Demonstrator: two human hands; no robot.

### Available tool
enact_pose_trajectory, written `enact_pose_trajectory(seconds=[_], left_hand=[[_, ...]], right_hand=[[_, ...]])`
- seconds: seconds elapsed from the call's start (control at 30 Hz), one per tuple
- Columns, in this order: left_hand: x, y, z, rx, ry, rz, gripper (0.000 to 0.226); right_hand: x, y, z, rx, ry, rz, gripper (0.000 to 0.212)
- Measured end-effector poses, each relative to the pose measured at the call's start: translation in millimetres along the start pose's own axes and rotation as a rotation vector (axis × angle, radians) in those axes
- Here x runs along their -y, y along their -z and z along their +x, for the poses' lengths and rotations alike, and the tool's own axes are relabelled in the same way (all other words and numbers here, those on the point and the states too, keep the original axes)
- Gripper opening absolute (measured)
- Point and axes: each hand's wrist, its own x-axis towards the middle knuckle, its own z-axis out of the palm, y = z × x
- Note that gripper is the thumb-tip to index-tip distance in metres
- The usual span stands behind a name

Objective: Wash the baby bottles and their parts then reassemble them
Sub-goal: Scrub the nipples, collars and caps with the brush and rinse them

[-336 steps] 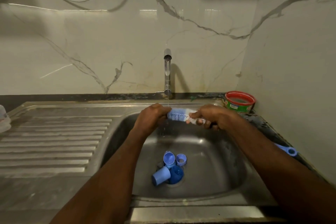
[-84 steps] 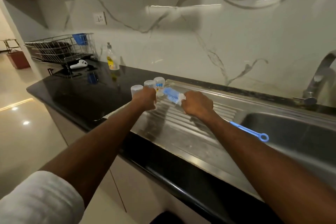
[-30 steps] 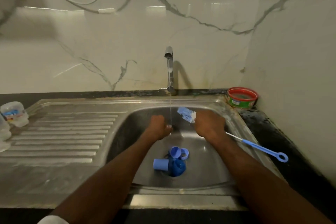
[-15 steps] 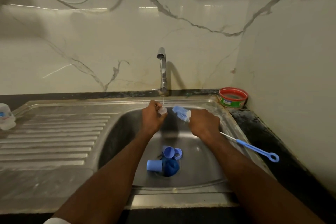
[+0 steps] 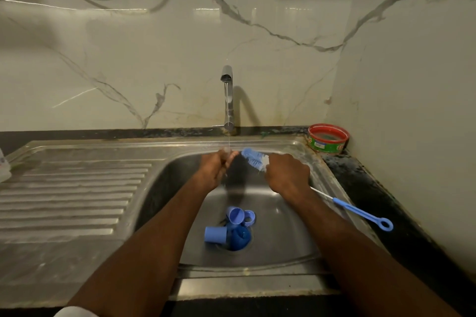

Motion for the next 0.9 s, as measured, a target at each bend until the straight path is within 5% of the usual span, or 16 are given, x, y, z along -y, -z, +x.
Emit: enact_pose_trajectory(seconds=[0.17, 0.5, 0.9], left_hand=[[-2, 6, 10, 0.045, 0.115, -0.335, 0.033], [0, -4, -2, 0.148, 0.09, -0.253, 0.032], [6, -2, 6, -0.073, -0.061, -0.044, 0.016]], right_hand=[[1, 2, -1, -0.006, 0.01, 0.015, 0.022], [2, 7, -3, 0.004, 0.002, 0.008, 0.025], [30, 15, -12, -0.113, 0.132, 0.038, 0.031]])
